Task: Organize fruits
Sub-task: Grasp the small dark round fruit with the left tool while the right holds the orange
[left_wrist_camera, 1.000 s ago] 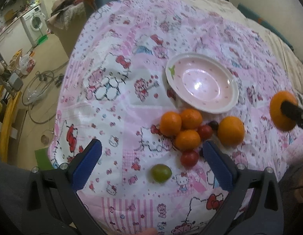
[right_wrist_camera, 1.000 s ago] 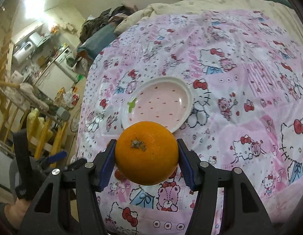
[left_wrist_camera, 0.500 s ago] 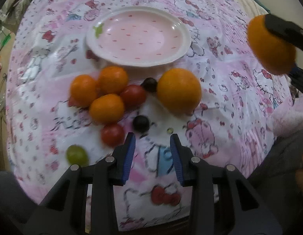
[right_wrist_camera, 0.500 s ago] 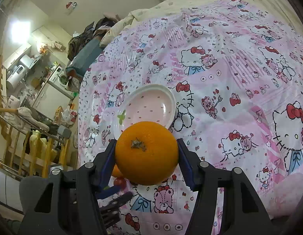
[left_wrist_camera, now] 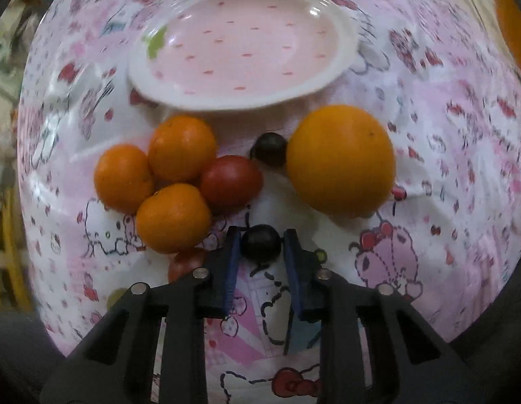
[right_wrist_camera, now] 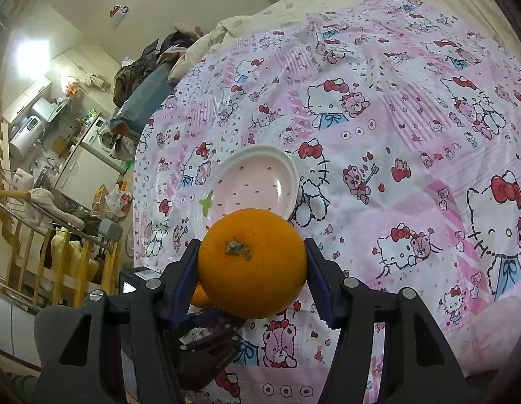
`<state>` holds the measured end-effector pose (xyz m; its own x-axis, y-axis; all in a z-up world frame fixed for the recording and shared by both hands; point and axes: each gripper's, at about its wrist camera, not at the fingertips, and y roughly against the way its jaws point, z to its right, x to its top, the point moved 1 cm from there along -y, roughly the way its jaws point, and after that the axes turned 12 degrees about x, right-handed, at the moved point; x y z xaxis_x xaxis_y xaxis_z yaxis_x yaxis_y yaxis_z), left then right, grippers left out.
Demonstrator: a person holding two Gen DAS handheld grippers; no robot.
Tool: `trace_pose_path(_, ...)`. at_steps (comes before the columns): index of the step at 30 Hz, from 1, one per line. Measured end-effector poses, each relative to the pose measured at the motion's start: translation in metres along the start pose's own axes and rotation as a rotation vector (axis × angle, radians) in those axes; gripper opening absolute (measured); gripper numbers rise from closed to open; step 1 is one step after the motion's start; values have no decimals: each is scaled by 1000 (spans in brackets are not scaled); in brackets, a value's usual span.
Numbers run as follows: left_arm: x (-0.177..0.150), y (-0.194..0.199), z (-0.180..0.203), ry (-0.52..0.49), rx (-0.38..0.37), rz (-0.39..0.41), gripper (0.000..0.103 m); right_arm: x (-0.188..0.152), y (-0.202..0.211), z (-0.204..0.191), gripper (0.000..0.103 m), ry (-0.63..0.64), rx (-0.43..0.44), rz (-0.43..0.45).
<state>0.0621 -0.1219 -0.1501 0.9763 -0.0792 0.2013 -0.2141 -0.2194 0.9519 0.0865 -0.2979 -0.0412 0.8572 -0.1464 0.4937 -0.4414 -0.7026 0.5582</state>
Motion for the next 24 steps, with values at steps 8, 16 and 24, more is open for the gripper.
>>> trace_pose_path(8, 5, -8, -2, 24, -51, 13, 19, 0, -1, 0, 61, 5, -3, -2)
trace_pose_path(16, -3, 8, -14, 55, -87, 19, 19, 0, -2, 1, 61, 8, -10, -3)
trace_pose_path(24, -14, 49, -43, 105, -119, 64, 19, -2, -5, -2, 61, 26, -22, -12)
